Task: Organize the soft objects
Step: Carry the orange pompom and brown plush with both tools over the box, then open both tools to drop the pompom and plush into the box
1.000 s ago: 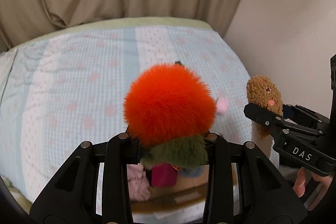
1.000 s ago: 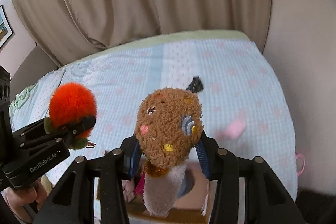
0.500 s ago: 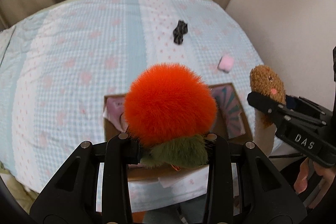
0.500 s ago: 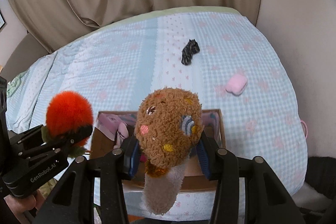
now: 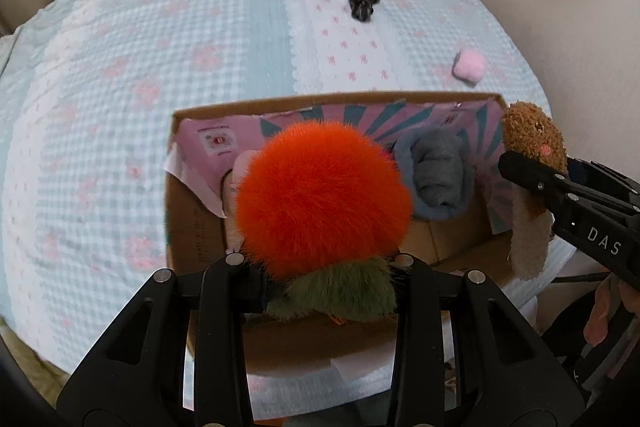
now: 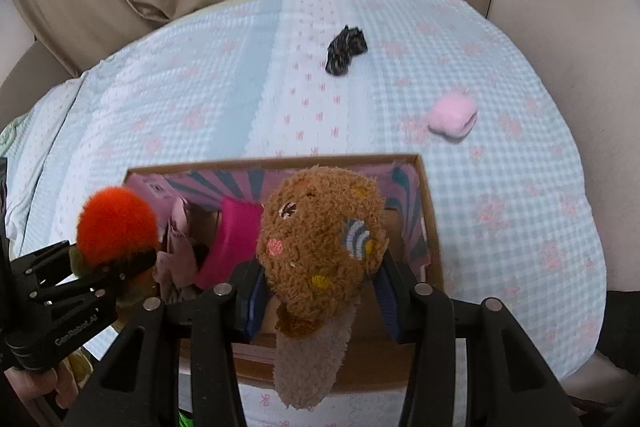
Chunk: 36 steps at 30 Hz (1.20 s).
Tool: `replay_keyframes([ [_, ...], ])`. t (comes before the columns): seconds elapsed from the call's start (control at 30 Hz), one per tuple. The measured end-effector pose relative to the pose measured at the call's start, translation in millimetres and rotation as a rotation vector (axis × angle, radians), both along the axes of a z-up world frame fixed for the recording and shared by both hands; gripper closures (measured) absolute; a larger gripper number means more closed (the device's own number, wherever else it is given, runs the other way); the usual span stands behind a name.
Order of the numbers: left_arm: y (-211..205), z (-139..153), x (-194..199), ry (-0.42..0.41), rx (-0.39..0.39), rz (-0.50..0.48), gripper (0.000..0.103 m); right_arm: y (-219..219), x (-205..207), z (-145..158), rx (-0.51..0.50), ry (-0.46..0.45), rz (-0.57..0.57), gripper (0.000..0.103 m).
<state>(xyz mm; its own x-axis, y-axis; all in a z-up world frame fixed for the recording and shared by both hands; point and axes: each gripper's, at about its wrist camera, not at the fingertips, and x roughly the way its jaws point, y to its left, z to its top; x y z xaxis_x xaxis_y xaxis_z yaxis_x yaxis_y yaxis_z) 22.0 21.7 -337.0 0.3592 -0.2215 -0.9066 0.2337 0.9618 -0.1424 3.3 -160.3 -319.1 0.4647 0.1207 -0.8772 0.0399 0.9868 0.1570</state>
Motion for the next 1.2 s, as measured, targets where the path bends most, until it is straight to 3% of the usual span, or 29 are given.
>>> replay_keyframes([
  [0.13, -4.9, -10.0, 1.9, 0.013, 0.01, -0.006, 0.072, -1.6, 3.2, -9.9, 0.026, 0.026, -0.009, 0.06],
  [0.2, -6.0, -10.2, 2.2, 0.017, 0.014, -0.005, 0.065, -2.4, 4.1, -10.5, 0.028, 0.025, -0.016, 0.06],
  [0.23, -6.0, -9.9, 2.0, 0.011, 0.02, -0.004, 0.047, -2.4, 5.9, -12.0, 0.031, 0.03, -0.015, 0.056],
  [0.27, -6.7, -9.5, 2.0, 0.004, 0.03, -0.006, 0.018, -2.5, 7.4, -12.8, 0.034, 0.035, -0.016, 0.051],
  [0.3, -6.8, -8.4, 1.7, 0.0, 0.03, -0.011, 0.005, -2.3, 8.3, -13.1, 0.038, 0.035, -0.018, 0.045],
  [0.33, -7.2, -7.7, 1.5, -0.002, 0.027, -0.014, 0.0, -2.4, 9.6, -13.7, 0.044, 0.033, -0.019, 0.024],
  [0.37, -7.2, -7.4, 1.5, -0.004, 0.021, -0.015, 0.0, -2.5, 10.7, -14.7, 0.051, 0.035, -0.018, 0.002],
  [0.4, -6.7, -8.1, 0.9, -0.009, 0.021, -0.015, 0.0, -3.1, 12.0, -15.7, 0.061, 0.041, -0.019, 0.0],
  [0.63, -4.3, -11.9, -5.2, 0.048, 0.042, -0.025, 0.0, -2.8, 16.4, -18.8, 0.075, 0.076, -0.018, 0.0],
  [0.8, -0.7, -5.9, -8.3, 0.055, 0.044, -0.012, 0.0, -1.9, 14.5, -11.2, 0.072, 0.041, -0.024, 0.0],
  [1.2, 1.6, 35.2, -15.2, 0.008, 0.034, 0.031, 0.0, 6.2, 1.3, 39.4, 0.06, -0.017, -0.002, 0.0],
])
